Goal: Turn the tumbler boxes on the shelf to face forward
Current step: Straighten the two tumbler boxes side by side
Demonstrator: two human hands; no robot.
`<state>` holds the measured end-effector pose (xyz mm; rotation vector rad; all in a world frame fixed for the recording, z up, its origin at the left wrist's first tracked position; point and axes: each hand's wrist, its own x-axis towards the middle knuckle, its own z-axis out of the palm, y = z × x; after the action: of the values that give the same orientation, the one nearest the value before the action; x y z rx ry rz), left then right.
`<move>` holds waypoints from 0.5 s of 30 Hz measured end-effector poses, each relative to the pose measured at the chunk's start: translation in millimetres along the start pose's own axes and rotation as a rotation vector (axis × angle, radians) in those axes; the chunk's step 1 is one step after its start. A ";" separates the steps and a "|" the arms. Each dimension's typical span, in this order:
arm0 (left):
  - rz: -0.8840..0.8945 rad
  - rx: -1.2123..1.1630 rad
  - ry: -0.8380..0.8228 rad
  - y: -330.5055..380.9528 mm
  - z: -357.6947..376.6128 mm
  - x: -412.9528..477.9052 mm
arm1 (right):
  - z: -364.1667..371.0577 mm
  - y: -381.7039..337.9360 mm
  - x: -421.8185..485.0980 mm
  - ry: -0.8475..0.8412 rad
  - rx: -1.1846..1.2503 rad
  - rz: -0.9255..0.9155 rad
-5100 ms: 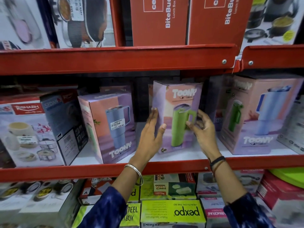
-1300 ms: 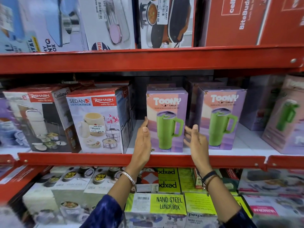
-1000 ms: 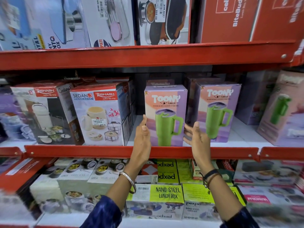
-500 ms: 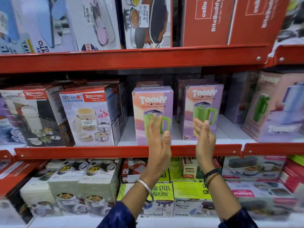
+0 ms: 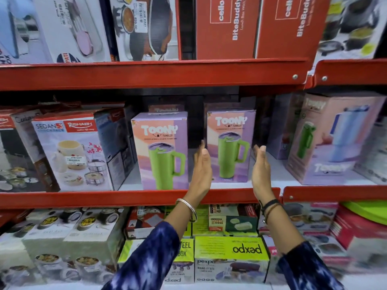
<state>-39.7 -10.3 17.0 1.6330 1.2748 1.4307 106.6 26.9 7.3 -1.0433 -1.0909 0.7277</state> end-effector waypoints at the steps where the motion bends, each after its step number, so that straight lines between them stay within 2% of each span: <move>1: 0.009 -0.005 0.007 0.1 1.9 2.2 | -0.8 0.3 1.9 -0.024 0.005 0.010; 8: 0.028 0.002 0.066 -5.2 12.7 -2.1 | -18.3 4.9 1.9 -0.086 0.085 0.067; 15: 0.034 -0.031 0.045 -4.7 5.3 -14.1 | -23.3 -0.6 -10.2 -0.063 0.084 0.047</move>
<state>-35.1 -21.0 6.3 1.6180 1.2489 1.5082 125.4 10.5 1.9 -0.9826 -1.0838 0.8422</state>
